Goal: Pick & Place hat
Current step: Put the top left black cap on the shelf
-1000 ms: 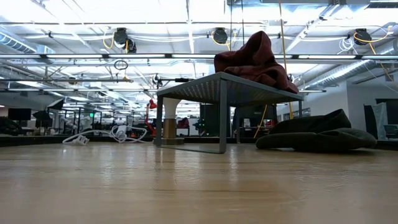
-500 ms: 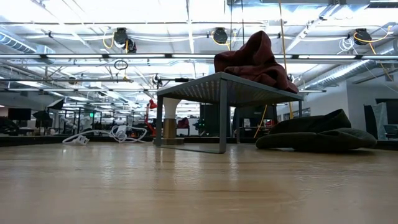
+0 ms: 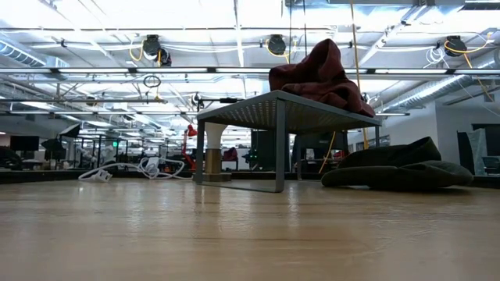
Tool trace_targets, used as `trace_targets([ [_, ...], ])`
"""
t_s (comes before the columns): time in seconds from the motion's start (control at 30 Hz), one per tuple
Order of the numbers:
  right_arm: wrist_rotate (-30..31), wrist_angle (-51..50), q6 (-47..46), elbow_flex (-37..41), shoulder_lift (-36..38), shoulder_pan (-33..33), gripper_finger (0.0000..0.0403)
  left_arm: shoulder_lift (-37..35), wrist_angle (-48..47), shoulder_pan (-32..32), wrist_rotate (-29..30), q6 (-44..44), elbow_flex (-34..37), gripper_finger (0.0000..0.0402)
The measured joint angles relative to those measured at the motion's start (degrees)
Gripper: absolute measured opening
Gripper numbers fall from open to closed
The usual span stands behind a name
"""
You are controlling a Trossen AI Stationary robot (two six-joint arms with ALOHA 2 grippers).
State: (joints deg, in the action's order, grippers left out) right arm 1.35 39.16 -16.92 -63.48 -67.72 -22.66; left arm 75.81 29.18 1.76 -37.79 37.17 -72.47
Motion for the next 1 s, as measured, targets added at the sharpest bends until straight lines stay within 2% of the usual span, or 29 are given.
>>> trace_targets([
  [0.2, 0.9, 0.7, -0.4, 0.0, 0.0, 0.0, 0.0245, 0.0, -3.6, -0.5, 4.0, 2.0, 0.0, 0.0008],
  [0.33, 3.4, 0.7, 0.3, 0.0, 0.0, 0.0, 0.0222, 0.0, -5.5, -0.5, 6.0, 1.5, 0.0, 0.0008],
  [0.47, 3.5, 0.7, 1.5, 0.0, 0.0, 0.0, 0.016, 0.0, -5.5, -0.5, 6.5, 1.6, 0.0, 0.0008],
  [0.67, 7.5, 0.8, 2.3, 0.0, 0.0, 0.0, 0.002, 0.0, -6.1, -0.5, 7.7, 1.9, 0.0, 0.0016],
  [1.0, 7.6, 0.8, 4.5, 0.0, 0.7, -0.1, 0.0007, -0.2, -6.3, -2.0, 7.6, 1.0, 0.0, 0.0065],
])
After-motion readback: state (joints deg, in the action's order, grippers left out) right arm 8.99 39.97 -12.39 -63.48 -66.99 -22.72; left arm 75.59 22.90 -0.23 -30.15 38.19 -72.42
